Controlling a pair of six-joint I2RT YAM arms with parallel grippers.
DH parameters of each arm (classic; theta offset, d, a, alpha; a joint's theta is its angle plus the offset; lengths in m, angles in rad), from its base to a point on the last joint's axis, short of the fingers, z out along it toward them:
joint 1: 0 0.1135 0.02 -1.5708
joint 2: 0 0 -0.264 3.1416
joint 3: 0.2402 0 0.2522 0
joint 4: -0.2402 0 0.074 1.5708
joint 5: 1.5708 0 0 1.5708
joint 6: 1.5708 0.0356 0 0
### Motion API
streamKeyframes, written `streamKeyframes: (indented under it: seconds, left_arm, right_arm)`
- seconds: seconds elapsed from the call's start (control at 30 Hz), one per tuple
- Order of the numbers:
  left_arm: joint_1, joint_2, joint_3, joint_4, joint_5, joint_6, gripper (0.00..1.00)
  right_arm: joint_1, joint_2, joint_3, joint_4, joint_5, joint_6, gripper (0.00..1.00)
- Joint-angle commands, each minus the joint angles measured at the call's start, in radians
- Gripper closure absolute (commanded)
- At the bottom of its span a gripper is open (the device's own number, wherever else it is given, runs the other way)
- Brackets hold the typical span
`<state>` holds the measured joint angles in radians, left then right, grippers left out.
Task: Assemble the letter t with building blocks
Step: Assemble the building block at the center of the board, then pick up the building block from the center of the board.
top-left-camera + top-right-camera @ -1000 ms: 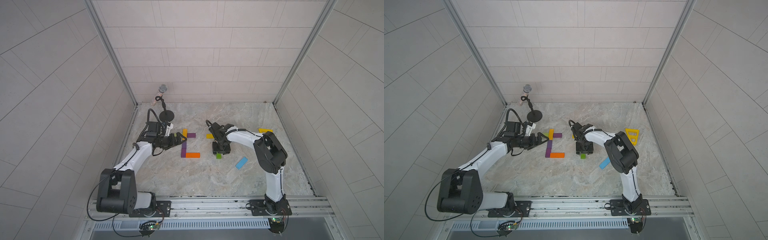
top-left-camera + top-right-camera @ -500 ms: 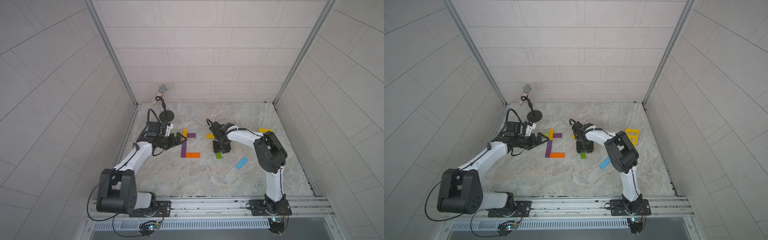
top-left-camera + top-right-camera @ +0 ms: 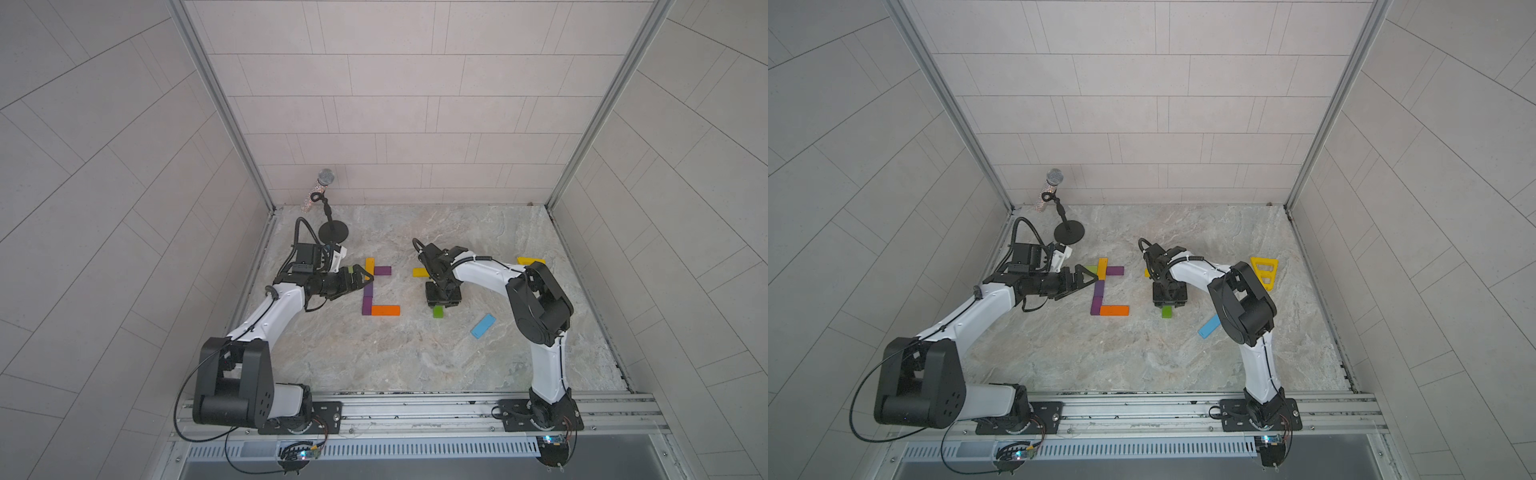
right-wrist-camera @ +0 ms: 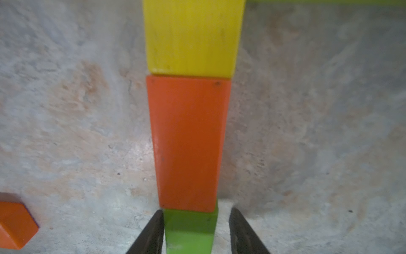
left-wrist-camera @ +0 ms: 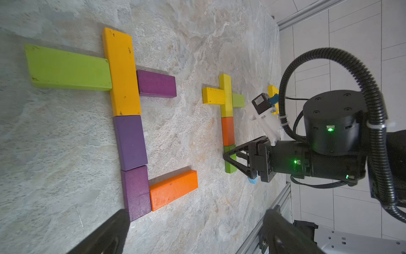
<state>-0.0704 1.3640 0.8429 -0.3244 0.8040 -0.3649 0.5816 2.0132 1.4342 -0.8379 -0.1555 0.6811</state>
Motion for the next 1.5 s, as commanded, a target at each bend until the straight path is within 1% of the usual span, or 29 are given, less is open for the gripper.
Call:
streamKeyframes:
  seconds: [0.0, 0.1, 0.27, 0.37, 0.47, 0.5, 0.57, 0.63, 0.7, 0.8, 0.9, 1.0, 1.13, 1.2, 1.47]
  left_arm:
    - [0.003, -0.007, 0.012, 0.016, 0.008, 0.012, 0.00]
    - [0.003, -0.006, 0.012, 0.018, 0.008, 0.011, 0.00]
    - [0.004, -0.003, 0.016, 0.019, 0.009, 0.011, 0.00]
    - [0.004, -0.002, 0.015, 0.021, 0.010, 0.011, 0.00]
    - [0.003, -0.006, 0.011, 0.021, 0.008, 0.011, 0.00]
    - [0.004, -0.007, 0.010, 0.022, 0.008, 0.011, 0.00]
    - [0.004, -0.010, 0.007, 0.022, 0.005, 0.013, 0.00]
    - [0.003, -0.014, 0.006, 0.019, 0.000, 0.019, 0.00]
    - [0.003, -0.019, 0.002, 0.016, -0.006, 0.022, 0.00]
    - [0.003, -0.020, -0.002, 0.019, -0.009, 0.021, 0.00]
    - [0.002, -0.019, -0.006, 0.032, -0.005, 0.012, 0.00]
    - [0.001, -0.020, -0.012, 0.046, 0.003, 0.000, 0.00]
    - [-0.004, -0.029, -0.023, 0.057, 0.003, -0.006, 0.00]
    - [-0.005, -0.031, -0.025, 0.061, 0.003, -0.006, 0.00]
    - [-0.005, -0.035, -0.024, 0.058, 0.001, -0.002, 0.00]
  right_arm:
    - [-0.003, 0.012, 0.018, -0.014, 0.010, -0.001, 0.42]
    - [-0.003, 0.010, 0.027, -0.017, 0.011, -0.009, 0.38]
    - [0.001, -0.014, 0.054, -0.035, 0.011, -0.018, 0.36]
    - [0.011, -0.053, 0.094, -0.066, 0.014, -0.042, 0.34]
    - [0.029, -0.119, 0.145, -0.131, 0.053, -0.062, 0.34]
    - [0.029, -0.150, 0.139, -0.146, 0.061, -0.054, 0.33]
    - [0.026, -0.230, 0.080, -0.155, 0.085, -0.011, 0.33]
    - [0.010, -0.334, -0.041, -0.151, 0.093, 0.059, 0.36]
    - [-0.015, -0.445, -0.196, -0.146, 0.094, 0.154, 0.38]
    - [-0.050, -0.575, -0.393, -0.126, 0.067, 0.256, 0.39]
    - [-0.099, -0.643, -0.523, -0.075, 0.006, 0.311, 0.38]
    - [-0.149, -0.647, -0.567, -0.038, -0.019, 0.315, 0.39]
    - [-0.206, -0.602, -0.582, 0.006, -0.034, 0.305, 0.39]
    - [-0.233, -0.580, -0.589, 0.046, -0.062, 0.315, 0.42]
    - [-0.251, -0.510, -0.565, 0.057, -0.018, 0.314, 0.47]
